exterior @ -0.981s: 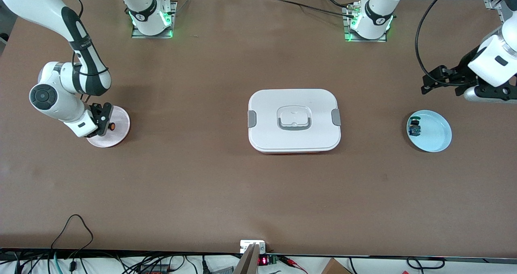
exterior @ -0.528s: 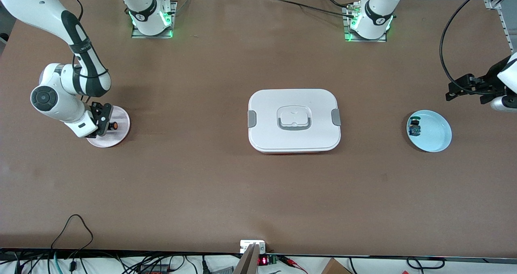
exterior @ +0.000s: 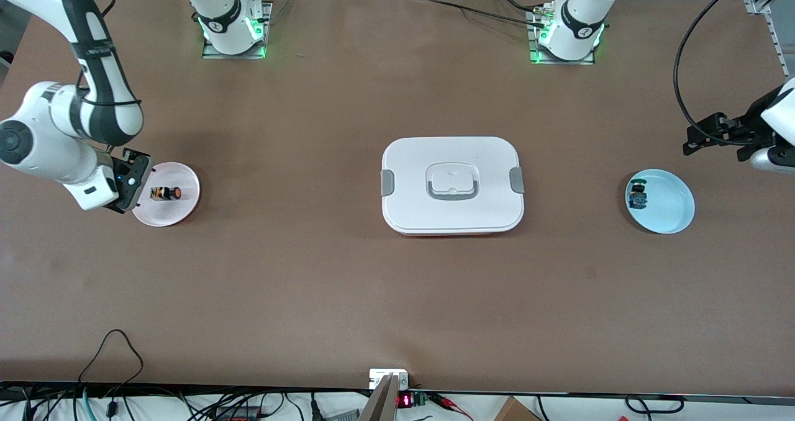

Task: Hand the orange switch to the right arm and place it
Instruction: 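Lower the switch onto the white dish and open the right gripper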

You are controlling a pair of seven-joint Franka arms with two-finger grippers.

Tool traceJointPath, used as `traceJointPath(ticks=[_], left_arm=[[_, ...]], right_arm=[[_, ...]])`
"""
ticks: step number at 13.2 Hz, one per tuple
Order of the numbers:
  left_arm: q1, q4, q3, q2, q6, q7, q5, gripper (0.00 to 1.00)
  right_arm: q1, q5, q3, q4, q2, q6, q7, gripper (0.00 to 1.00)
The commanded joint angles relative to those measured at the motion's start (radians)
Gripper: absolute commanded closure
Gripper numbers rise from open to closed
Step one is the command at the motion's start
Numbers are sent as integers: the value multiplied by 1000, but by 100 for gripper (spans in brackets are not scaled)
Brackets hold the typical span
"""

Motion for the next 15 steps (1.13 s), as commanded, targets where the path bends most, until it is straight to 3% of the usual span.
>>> traceJointPath(ticks=[1, 4, 9, 15], left_arm=[[-1, 39, -5, 22, -26, 0, 46, 0], [-1, 41, -5, 22, -26, 0, 46, 0], [-6, 50, -5, 24, -26, -2, 43, 0], [-6, 50, -5, 24, -31, -5, 43, 0]], right_arm=[[2, 57, 4, 76, -10, -94, 67, 0], [22, 132, 4, 159, -19, -256, 347, 0], [77, 139, 5, 286, -24, -588, 939, 0], [150, 123, 4, 372, -125, -779, 1259, 0]])
